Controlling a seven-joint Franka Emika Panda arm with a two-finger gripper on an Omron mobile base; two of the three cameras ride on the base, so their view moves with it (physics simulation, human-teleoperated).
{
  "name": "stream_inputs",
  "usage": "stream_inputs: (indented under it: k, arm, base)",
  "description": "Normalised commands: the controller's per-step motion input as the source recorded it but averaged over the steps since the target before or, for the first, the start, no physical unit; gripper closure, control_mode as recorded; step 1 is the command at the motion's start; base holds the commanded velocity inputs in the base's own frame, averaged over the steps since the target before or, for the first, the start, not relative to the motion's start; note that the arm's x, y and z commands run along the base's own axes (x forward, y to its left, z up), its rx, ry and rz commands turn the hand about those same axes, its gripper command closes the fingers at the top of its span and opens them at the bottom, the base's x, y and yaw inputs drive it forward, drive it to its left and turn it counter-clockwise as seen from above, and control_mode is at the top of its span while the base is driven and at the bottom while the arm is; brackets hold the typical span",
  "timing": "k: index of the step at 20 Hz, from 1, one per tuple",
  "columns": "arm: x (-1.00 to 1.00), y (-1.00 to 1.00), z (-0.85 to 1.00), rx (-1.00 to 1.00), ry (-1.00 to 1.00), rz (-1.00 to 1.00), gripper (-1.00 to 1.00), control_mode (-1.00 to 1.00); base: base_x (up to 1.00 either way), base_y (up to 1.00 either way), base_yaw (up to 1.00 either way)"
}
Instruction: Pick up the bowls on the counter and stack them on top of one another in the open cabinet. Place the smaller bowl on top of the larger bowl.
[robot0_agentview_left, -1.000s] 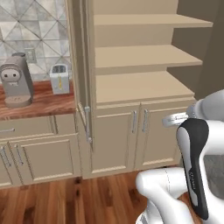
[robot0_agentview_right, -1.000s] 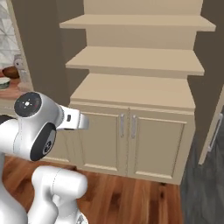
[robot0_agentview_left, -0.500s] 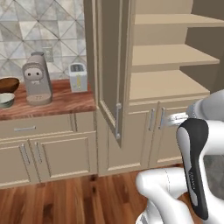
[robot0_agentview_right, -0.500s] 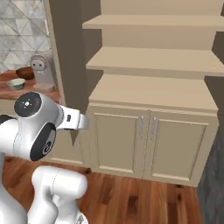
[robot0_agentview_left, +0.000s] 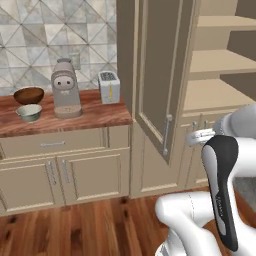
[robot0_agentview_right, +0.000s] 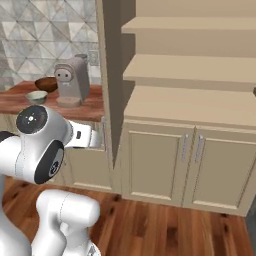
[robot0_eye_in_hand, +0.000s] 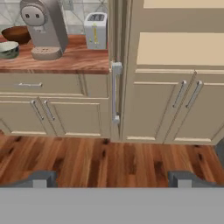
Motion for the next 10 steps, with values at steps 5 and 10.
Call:
stream_inputs:
  k: [5,10]
  arm:
    - [0.0,0.0,0.0,0.0,0.0,0.0,-1.0,1.0]
    - [0.0,0.0,0.0,0.0,0.0,0.0,-1.0,1.0]
  base:
    - [-0.16,0.6,0.0]
    - [-0.14,0.63,-0.01]
